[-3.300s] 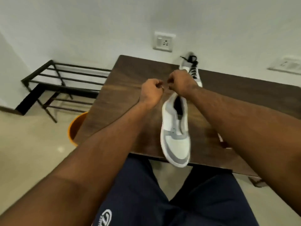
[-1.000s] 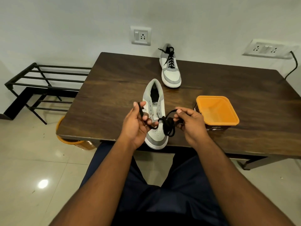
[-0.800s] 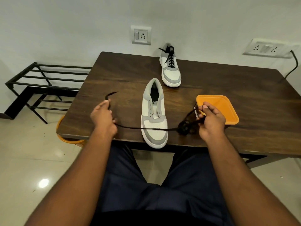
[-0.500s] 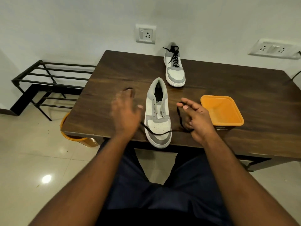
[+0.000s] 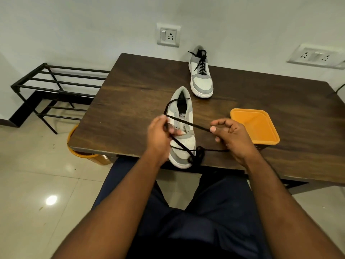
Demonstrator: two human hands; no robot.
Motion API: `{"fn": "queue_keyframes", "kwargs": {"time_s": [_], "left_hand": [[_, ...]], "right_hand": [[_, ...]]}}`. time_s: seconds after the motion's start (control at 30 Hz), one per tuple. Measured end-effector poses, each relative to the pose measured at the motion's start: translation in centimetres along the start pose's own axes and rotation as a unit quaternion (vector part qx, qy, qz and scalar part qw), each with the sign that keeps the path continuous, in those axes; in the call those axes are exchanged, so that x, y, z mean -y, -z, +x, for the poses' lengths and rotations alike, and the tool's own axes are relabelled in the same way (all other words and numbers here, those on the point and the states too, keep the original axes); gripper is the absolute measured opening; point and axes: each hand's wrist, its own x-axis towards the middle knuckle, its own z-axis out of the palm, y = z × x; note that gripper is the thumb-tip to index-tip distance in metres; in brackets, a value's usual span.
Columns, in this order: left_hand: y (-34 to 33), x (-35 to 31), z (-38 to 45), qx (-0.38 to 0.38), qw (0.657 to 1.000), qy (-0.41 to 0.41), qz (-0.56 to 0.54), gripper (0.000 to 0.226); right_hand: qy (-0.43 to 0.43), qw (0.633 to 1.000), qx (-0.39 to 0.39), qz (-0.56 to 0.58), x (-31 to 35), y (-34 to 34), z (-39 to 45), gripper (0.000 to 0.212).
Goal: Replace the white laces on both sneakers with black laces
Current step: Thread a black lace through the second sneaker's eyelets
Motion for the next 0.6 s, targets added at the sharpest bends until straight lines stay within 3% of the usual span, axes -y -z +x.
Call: {"fn": "queue_keyframes", "kwargs": {"time_s": [0.1, 0.2, 0.33, 0.4, 0.47, 0.53, 0.6], "left_hand": [[3.2, -3.1, 2.7, -0.186, 0.982, -0.019, -0.039, 0.029], [6.7, -5.2, 5.4, -0.324, 0.942, -0.081, 0.027, 0.028], [9.5, -5.4, 7.0, -0.386, 0.876, -0.187, 0.220, 0.022], [8.7, -4.4, 6.0, -0.347, 0.828, -0.211, 0.387, 0.025], [6.3, -3.0, 3.6, -0.216, 0.783, -0.270, 0.517, 0.042], [3.2, -1.4, 1.4, -0.006, 0.790, -0.274, 0.549, 0.046], [1.4, 0.1, 0.2, 0.146, 0.791, -0.235, 0.546, 0.046]], "right_hand": [[-0.011, 0.999, 0.007, -0.052, -1.0, 1.0, -0.2, 0.012], [-0.022, 0.998, 0.026, -0.051, -1.1, 1.6, -0.4, 0.015], [-0.016, 0.993, 0.086, -0.080, -0.4, 1.0, -0.2, 0.016], [0.004, 0.994, 0.085, -0.067, -0.1, 0.0, 0.1, 0.011], [0.019, 0.996, 0.076, -0.036, 0.0, -1.2, 0.6, 0.009], [0.027, 0.996, 0.080, -0.014, 0.1, -2.3, 0.9, 0.010], [0.034, 0.996, 0.087, -0.012, 0.2, -2.9, 1.1, 0.009]]}}
